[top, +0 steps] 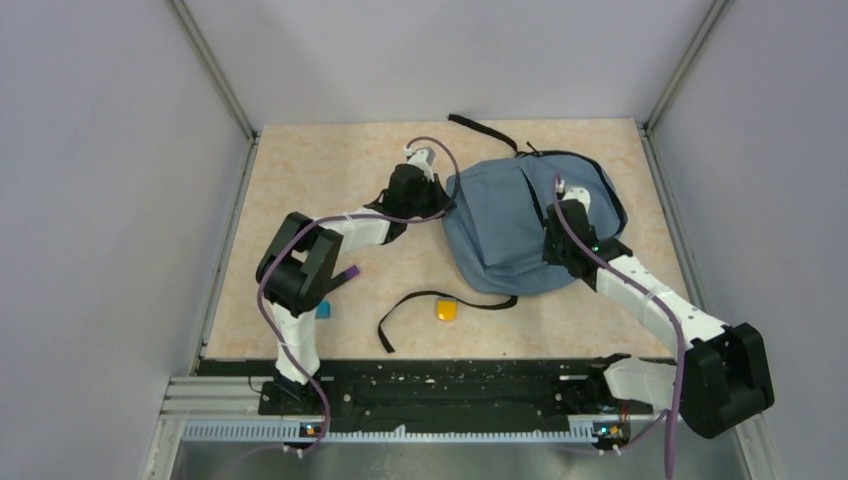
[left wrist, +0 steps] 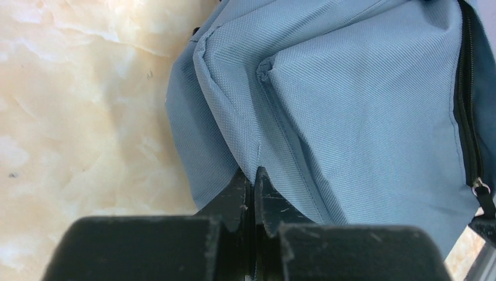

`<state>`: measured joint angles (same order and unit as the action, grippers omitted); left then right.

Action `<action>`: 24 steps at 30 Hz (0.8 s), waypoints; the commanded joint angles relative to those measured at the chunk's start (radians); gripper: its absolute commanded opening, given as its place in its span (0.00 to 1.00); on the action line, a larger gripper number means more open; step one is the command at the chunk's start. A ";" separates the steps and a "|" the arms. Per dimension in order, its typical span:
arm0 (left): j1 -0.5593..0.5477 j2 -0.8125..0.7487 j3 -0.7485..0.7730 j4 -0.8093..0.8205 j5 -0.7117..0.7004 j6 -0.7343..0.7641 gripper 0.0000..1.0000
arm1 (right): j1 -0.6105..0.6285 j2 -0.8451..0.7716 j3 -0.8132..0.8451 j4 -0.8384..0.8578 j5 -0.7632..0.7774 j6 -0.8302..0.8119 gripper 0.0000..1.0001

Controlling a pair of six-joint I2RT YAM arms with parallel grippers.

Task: Pack the student bag
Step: Unzip the student bag at the center of the board.

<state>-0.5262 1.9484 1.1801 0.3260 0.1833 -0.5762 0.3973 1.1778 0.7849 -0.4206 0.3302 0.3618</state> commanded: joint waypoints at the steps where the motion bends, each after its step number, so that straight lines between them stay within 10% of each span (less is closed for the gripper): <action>1: 0.032 0.018 0.099 0.016 -0.044 0.083 0.00 | 0.050 -0.026 -0.029 -0.066 0.034 0.048 0.00; 14: 0.064 0.032 0.157 0.009 0.036 0.173 0.05 | 0.084 -0.108 -0.044 -0.060 -0.007 0.092 0.02; 17: 0.062 -0.007 0.110 0.031 0.037 0.187 0.41 | 0.085 -0.108 0.006 -0.050 -0.011 0.077 0.37; 24: 0.039 -0.150 -0.006 0.034 -0.014 0.210 0.65 | 0.077 0.003 0.149 -0.019 0.097 0.022 0.74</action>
<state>-0.4713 1.9301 1.2179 0.2913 0.2035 -0.3985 0.4713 1.1183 0.8188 -0.4816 0.3561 0.4255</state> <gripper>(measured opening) 0.638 0.688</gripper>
